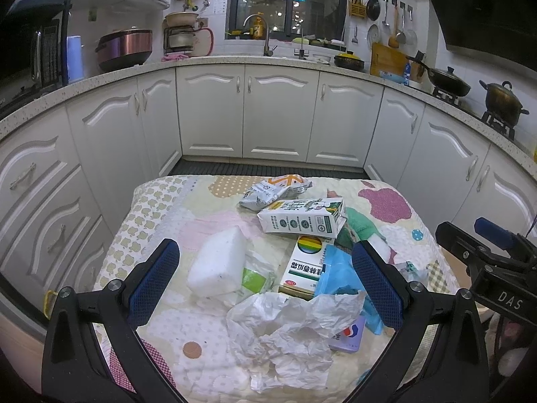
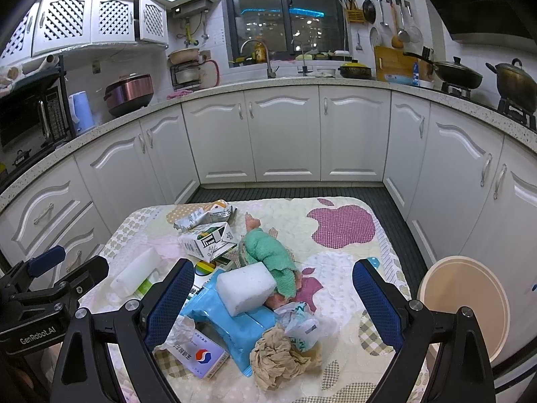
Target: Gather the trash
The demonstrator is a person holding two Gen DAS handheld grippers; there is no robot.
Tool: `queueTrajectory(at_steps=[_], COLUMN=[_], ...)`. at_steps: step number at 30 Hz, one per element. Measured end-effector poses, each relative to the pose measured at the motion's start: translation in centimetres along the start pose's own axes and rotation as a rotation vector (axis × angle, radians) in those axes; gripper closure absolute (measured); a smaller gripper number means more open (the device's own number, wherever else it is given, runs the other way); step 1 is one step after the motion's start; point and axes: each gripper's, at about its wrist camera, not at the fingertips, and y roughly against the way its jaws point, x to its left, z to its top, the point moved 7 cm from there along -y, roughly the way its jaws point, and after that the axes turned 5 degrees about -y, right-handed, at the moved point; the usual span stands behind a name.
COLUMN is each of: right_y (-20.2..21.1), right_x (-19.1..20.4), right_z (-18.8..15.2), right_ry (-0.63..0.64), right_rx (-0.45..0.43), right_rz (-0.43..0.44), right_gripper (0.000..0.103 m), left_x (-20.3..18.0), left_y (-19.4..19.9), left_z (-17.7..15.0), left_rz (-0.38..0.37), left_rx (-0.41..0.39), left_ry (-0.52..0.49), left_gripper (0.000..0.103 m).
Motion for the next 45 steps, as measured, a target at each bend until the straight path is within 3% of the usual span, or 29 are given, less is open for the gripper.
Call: queueTrajectory(at_steps=[45], right_y=[0.23], right_x=[-0.52], right_z=[-0.01], right_ry=[-0.012], right_rx=[-0.017], right_rz=[-0.005], right_gripper=[0.009], left_x=[-0.10], left_y=[-0.16], left_z=[0.11], left_rz=[-0.007], left_rx=[-0.014], left_ry=[0.016], left_gripper=[0.001])
